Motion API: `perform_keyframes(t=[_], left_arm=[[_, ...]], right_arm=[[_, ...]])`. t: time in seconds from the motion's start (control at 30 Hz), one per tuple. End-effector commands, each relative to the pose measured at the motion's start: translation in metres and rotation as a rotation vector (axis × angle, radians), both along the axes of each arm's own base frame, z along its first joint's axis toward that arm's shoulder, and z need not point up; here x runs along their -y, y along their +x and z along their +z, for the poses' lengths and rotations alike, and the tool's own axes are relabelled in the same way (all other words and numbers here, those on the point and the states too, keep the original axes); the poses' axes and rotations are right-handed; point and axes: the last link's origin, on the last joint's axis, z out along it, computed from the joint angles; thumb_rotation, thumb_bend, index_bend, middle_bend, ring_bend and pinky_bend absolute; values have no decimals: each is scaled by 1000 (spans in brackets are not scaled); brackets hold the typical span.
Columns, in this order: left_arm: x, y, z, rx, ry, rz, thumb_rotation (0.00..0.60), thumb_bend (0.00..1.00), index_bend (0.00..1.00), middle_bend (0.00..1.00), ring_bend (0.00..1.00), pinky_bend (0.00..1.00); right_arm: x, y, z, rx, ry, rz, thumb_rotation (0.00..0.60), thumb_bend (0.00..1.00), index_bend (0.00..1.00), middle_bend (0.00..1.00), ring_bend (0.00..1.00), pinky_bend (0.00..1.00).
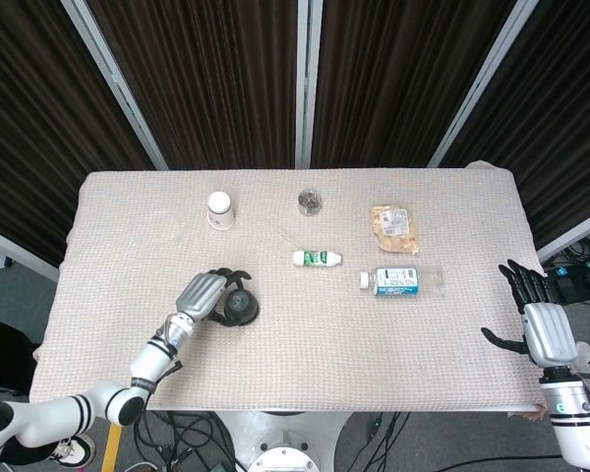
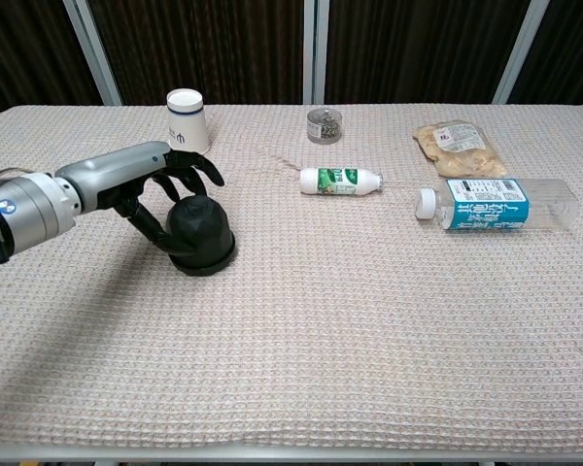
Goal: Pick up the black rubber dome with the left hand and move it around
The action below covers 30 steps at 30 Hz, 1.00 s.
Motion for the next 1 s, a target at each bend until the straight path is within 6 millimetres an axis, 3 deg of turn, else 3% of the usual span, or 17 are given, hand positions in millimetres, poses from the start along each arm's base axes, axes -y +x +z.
perform_keyframes(t=[0.03, 0.37, 0.53, 0.83, 1.0], left_arm=[[-1, 2, 4, 4, 10, -5, 600, 123, 254, 384, 245, 303], [-14, 15, 43, 9, 109, -45, 600, 124, 255, 389, 251, 304], [-29, 1, 65, -53, 188, -7, 600, 127, 254, 390, 252, 305], [-40, -49, 54, -133, 165, 136, 600, 122, 222, 344, 243, 298], [-39, -54, 54, -132, 128, 118, 600, 37, 133, 166, 117, 207]], right_arm=[[0, 0, 0, 0, -1, 0, 600, 52, 0, 0, 0, 0], [0, 3, 1, 2, -7, 8, 600, 51, 0, 0, 0, 0], [1, 5, 0, 4, -5, 15, 600, 52, 0, 0, 0, 0], [0, 8, 1, 2, -12, 20, 600, 52, 0, 0, 0, 0], [0, 9, 1, 2, -14, 24, 600, 51, 0, 0, 0, 0]])
